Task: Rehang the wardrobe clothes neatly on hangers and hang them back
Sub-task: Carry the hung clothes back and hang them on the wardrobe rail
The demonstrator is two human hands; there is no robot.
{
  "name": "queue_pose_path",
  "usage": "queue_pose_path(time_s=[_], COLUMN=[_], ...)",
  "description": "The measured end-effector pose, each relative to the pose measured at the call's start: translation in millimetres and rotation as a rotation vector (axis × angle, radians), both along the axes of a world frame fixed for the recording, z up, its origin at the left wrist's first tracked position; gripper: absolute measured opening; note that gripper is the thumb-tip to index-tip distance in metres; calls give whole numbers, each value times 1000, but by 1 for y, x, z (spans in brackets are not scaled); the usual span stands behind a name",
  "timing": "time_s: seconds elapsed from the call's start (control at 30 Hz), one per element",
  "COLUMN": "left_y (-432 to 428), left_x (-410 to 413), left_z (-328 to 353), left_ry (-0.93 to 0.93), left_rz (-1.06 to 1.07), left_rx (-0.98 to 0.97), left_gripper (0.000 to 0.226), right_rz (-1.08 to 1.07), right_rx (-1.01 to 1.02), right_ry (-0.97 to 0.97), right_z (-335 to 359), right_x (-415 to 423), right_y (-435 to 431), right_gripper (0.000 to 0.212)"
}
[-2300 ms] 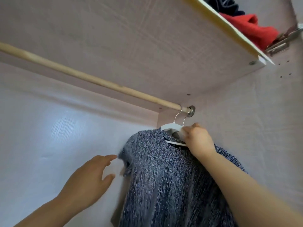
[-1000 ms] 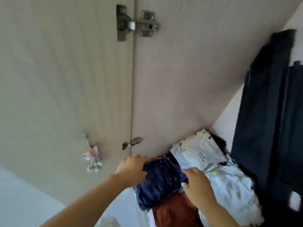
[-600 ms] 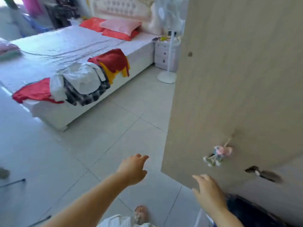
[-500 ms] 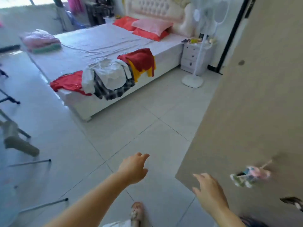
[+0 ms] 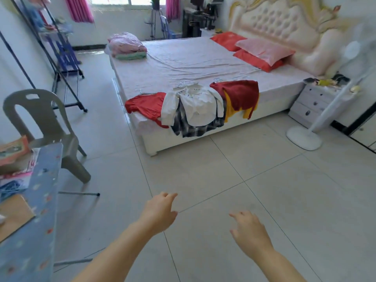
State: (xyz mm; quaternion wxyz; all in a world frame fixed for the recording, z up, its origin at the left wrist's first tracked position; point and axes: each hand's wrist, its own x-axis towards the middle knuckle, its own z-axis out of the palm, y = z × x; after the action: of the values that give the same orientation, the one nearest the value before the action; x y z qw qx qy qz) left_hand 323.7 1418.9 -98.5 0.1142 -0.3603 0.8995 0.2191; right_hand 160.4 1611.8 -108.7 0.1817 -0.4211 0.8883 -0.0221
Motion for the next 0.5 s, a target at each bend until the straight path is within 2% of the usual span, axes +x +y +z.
queue_pose_path(time_s=[0.27,0.5], left_y=[-113,-225], left_x=[-55,-130], left_z=[-10,-18], left_ry=[2,-29], left_rz=[113,239], left_rx=[30,16], left_gripper=[57,56], right_rz=[100,255], right_rx=[4,10], right_ry=[3,10], right_z=[-8,-22], right_x=[-72,-173], right_y=[-135,-283], right_gripper=[45,46])
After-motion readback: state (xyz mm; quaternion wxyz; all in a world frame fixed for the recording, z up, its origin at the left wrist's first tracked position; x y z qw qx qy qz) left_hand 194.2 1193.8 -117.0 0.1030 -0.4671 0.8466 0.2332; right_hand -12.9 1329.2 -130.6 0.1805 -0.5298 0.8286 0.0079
